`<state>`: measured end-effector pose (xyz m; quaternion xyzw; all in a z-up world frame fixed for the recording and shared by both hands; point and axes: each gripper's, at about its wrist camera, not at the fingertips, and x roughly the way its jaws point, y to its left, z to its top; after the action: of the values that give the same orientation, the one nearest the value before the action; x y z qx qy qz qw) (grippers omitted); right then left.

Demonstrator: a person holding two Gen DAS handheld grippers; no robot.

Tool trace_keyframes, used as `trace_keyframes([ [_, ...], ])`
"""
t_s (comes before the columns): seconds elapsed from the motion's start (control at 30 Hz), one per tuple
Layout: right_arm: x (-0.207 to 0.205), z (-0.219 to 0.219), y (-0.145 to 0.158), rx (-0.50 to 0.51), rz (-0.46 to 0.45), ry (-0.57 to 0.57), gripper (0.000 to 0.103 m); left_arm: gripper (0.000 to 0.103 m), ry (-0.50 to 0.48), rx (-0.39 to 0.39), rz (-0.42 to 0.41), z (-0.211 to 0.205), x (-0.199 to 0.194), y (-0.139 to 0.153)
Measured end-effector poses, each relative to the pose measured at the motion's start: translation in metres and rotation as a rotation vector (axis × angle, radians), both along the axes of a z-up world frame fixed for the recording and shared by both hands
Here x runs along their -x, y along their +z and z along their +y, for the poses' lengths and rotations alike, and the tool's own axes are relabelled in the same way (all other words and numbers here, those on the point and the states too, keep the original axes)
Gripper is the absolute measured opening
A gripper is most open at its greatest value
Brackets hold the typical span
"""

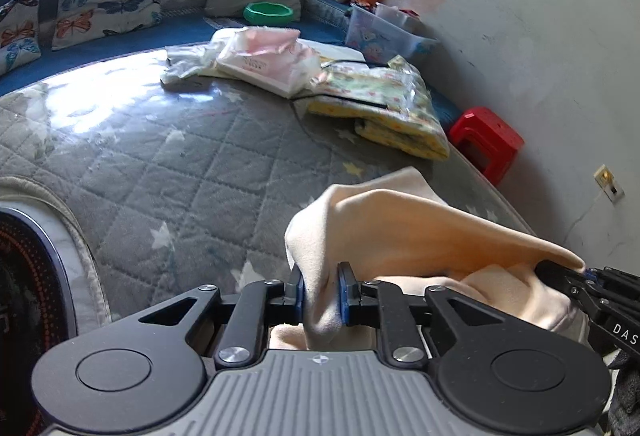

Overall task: Fold clothes
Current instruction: 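Grasp the cream sweatshirt edge with the left gripper while the right gripper grasps another edge, then lift the sweatshirt with both grippers and shake it open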

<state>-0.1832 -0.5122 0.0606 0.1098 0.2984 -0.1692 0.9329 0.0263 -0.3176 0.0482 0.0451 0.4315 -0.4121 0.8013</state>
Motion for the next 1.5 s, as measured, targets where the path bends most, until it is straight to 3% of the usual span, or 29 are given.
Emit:
trace_keyframes([
  [0.07,0.007,0.000,-0.004,0.004,0.021,-0.009,0.008,0.025,0.000,-0.003,-0.002,-0.001,0.000,0.000],
  [0.13,0.012,-0.001,-0.009,-0.004,0.046,-0.020,0.008,0.040,0.012,-0.002,0.009,-0.003,-0.003,0.000],
  [0.23,0.015,-0.003,-0.013,-0.009,0.062,-0.026,0.008,0.042,0.017,0.021,0.029,-0.006,-0.009,0.001],
  [0.3,0.014,-0.005,-0.014,-0.007,0.067,-0.026,0.008,0.040,0.017,0.022,0.038,-0.008,-0.012,-0.002],
  [0.37,0.011,-0.004,-0.012,0.012,0.066,-0.021,0.008,0.018,0.014,0.024,0.050,-0.009,-0.016,-0.005],
  [0.63,-0.030,0.009,0.022,0.175,0.008,0.049,0.005,0.010,0.092,0.079,0.018,0.025,-0.037,0.012],
  [0.83,-0.094,0.032,0.075,0.226,-0.140,0.137,0.005,0.009,0.241,0.123,-0.109,0.081,-0.067,0.062],
  [1.0,-0.147,0.066,0.127,0.232,-0.295,0.215,0.005,0.009,0.368,0.176,-0.245,0.137,-0.083,0.127],
  [1.13,-0.166,0.096,0.170,0.227,-0.418,0.271,0.005,0.009,0.432,0.221,-0.383,0.180,-0.074,0.185],
  [1.23,-0.163,0.113,0.187,0.228,-0.462,0.320,0.005,0.009,0.446,0.213,-0.444,0.206,-0.052,0.206],
  [1.4,-0.144,0.131,0.168,0.215,-0.373,0.432,0.005,0.009,0.430,0.103,-0.475,0.236,-0.002,0.197],
  [1.5,-0.121,0.145,0.119,0.195,-0.228,0.527,0.005,0.010,0.396,0.023,-0.431,0.246,0.033,0.158],
])
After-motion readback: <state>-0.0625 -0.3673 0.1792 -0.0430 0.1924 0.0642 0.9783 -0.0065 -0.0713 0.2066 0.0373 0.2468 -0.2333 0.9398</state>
